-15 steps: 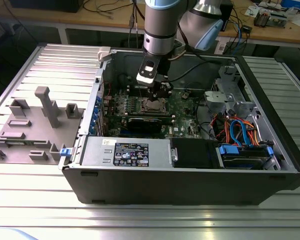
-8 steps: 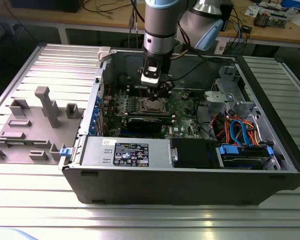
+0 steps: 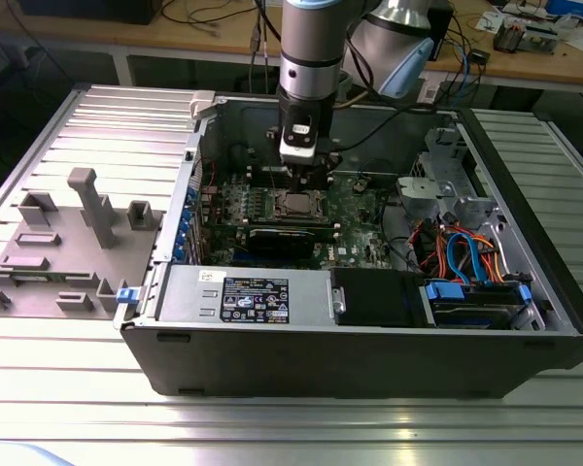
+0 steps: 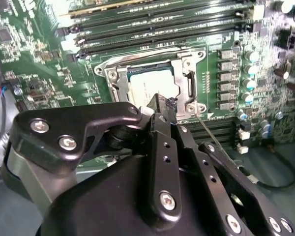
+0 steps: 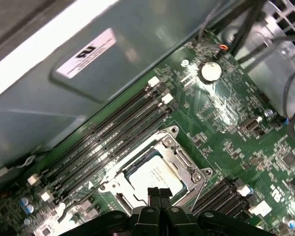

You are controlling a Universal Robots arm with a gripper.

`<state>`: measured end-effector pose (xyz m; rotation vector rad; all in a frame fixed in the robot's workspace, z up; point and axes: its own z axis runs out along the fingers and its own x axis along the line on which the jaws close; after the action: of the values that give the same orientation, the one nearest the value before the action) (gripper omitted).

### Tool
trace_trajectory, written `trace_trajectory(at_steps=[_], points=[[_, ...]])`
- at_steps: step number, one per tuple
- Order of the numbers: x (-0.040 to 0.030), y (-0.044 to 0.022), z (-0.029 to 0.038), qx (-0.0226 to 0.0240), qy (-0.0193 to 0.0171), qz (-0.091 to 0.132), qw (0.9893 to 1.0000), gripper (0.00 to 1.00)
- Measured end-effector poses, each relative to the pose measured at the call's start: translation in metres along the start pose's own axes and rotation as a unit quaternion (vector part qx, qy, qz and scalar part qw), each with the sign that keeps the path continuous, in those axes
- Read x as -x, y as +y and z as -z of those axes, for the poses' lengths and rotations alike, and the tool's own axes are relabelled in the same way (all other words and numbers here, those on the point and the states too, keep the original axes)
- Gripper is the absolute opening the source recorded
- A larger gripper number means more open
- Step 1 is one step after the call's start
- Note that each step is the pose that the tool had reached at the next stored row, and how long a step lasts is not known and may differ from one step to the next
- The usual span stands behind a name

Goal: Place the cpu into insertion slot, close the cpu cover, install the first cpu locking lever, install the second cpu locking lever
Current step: 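Install the first cpu locking lever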

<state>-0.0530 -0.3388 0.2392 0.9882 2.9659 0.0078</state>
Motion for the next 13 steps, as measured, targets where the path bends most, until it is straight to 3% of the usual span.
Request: trace_trajectory(at_steps=[2, 13], points=[[0.0, 0.0, 0.0, 0.0001, 0.0001, 0.012, 0.9999, 0.11], [0.0001, 0.0, -0.0001, 0.0002, 0.0001, 0.013, 0.9999, 0.11]])
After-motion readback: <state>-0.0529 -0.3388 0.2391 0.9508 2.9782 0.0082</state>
